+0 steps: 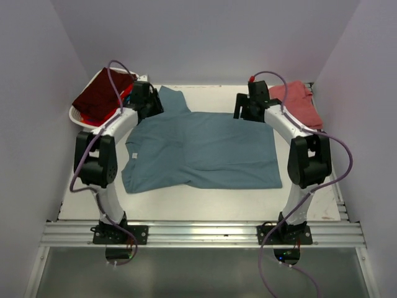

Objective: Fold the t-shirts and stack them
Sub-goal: Fold the tshirt

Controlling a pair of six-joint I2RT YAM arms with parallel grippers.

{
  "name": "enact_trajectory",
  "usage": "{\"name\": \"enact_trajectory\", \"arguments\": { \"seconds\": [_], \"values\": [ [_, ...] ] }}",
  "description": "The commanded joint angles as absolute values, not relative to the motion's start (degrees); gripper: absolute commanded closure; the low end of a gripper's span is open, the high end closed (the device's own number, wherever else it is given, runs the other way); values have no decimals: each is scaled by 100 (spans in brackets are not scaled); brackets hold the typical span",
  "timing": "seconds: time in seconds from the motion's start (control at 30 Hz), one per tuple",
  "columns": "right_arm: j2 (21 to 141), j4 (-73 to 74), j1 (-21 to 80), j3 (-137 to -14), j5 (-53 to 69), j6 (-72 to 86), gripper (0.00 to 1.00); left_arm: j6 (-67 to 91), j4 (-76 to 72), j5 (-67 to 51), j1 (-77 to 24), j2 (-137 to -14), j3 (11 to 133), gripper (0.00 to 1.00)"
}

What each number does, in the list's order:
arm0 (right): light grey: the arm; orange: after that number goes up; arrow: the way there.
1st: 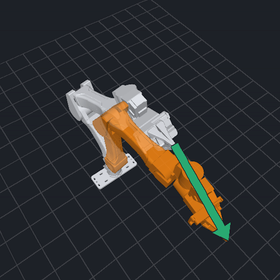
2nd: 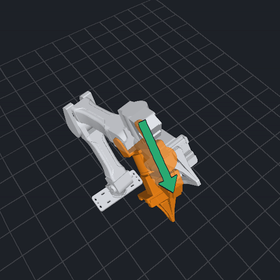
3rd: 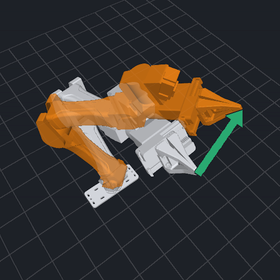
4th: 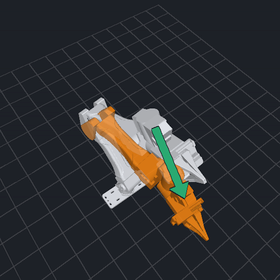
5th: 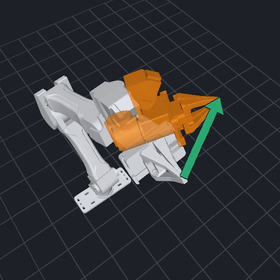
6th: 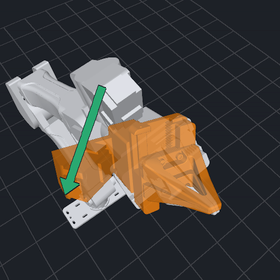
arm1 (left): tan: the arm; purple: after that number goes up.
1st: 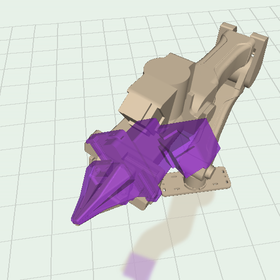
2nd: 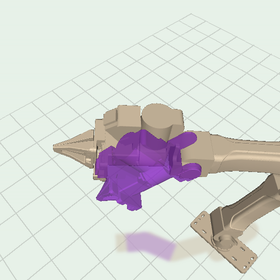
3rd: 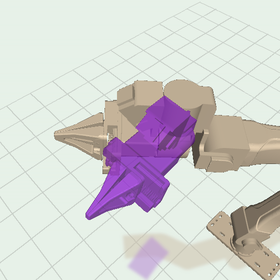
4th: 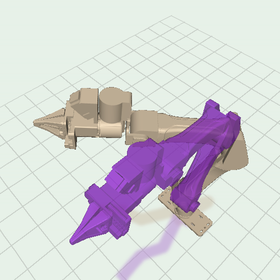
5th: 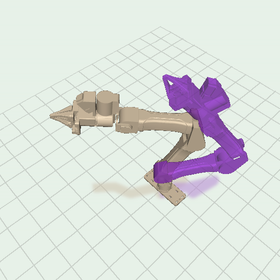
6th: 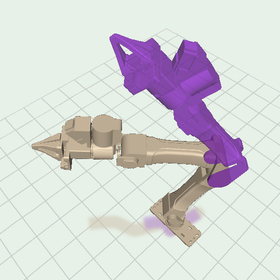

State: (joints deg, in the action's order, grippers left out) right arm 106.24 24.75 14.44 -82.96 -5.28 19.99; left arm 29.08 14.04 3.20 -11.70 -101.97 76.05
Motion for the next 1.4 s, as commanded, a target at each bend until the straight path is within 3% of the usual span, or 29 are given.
{"name": "enact_trajectory", "arguments": {
  "seconds": [0.0, 0.07, 0.17, 0.2, 0.27, 0.3, 0.33, 0.6, 0.93, 1.37],
  "values": [
    [11011, 2399, 1389, -9078, -141, 1740, 25, 2453, 888, -324, -976, -11248, 8673, 49],
    [11415, 2592, 1354, -9500, -70, 1679, 29, 2295, 861, -649, -976, -11870, 9270, 49],
    [11882, 2951, 1257, -9983, -26, 1679, 42, 2250, 1230, -886, -976, -12443, 9948, 65],
    [11944, 2988, 1248, -10028, 113, 1687, 62, 2250, 1257, -1018, -976, -12480, 9958, 76],
    [11953, 2901, 1222, -9854, 167, 1775, 81, 2320, 1092, -1212, -984, -12271, 9670, 89],
    [11927, 2857, 1213, -9757, 202, 1810, 96, 2346, 977, -1204, -984, -12139, 9216, 97],
    [11901, 2796, 1204, -9538, 246, 1871, 100, 2373, 758, -1187, -984, -11998, 8967, 100],
    [11838, 2250, 1213, -8658, 448, 2074, 100, 2452, 413, -695, -984, -10925, 7235, 100],
    [11558, 1987, 1222, -7639, 106, 2250, 100, 2549, 536, -467, -1063, -10785, 6294, 100],
    [11427, 2188, 1213, -7357, -193, 2320, 100, 2689, 686, -246, -1160, -10829, 5785, 100]
  ]
}}
